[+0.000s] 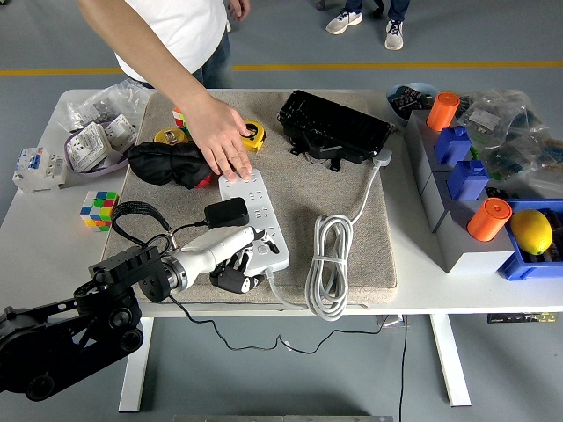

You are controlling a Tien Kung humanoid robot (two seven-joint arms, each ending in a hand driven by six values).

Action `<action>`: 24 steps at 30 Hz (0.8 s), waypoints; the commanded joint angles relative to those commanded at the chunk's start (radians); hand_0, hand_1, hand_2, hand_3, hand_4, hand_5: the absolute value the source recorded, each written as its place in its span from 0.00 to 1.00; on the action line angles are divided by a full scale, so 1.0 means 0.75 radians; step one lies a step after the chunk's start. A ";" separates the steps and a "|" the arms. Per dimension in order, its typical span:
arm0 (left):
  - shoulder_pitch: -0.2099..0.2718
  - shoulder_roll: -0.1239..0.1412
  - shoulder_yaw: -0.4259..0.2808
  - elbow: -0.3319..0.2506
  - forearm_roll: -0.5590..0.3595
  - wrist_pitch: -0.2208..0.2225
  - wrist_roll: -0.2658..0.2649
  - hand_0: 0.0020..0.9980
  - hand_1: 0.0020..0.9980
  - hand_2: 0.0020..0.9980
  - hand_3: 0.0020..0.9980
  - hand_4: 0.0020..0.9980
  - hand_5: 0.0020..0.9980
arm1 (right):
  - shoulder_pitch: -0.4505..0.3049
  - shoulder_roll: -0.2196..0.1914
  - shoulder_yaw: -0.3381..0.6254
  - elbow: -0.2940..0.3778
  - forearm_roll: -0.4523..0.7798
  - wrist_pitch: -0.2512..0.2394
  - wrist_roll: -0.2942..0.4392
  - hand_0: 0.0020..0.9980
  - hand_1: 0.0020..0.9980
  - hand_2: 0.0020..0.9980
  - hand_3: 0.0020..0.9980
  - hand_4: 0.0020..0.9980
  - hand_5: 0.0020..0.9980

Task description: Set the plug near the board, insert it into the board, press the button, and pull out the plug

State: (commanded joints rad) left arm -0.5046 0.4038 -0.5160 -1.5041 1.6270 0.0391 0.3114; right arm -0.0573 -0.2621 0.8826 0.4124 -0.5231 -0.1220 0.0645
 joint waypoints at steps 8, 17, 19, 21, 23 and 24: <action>-0.001 0.004 -0.017 0.024 0.023 -0.041 0.079 0.04 0.09 0.15 0.78 0.74 0.00 | 0.004 -0.004 0.000 0.003 -0.002 0.001 0.000 0.62 0.67 0.68 0.59 1.00 0.52; -0.011 0.051 -0.035 -0.086 0.007 -0.117 0.184 0.04 0.10 0.16 0.84 0.76 0.00 | -0.002 -0.008 0.001 0.002 -0.004 0.003 0.000 0.62 0.67 0.68 0.59 1.00 0.52; -0.014 0.062 -0.037 -0.117 -0.003 -0.138 0.212 0.04 0.11 0.17 0.87 0.73 0.00 | -0.002 -0.009 0.001 0.003 -0.004 0.003 0.000 0.62 0.67 0.68 0.59 1.00 0.52; -0.021 0.082 -0.046 -0.171 -0.017 -0.179 0.274 0.04 0.11 0.17 0.87 0.73 0.00 | -0.002 -0.011 0.000 0.004 -0.004 0.004 0.000 0.62 0.67 0.68 0.59 1.00 0.52; -0.037 0.113 -0.057 -0.237 -0.055 -0.225 0.333 0.04 0.11 0.17 0.87 0.73 0.00 | -0.003 -0.014 0.001 0.005 -0.005 0.004 0.000 0.62 0.67 0.68 0.59 1.00 0.52; -0.043 0.122 -0.060 -0.255 -0.067 -0.239 0.348 0.04 0.12 0.18 0.96 0.59 0.00 | -0.004 -0.015 0.001 0.005 -0.006 0.004 0.000 0.62 0.67 0.68 0.59 1.00 0.52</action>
State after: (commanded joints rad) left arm -0.5368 0.4952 -0.5607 -1.6950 1.5771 -0.1402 0.5722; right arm -0.0604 -0.2734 0.8835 0.4161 -0.5274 -0.1193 0.0645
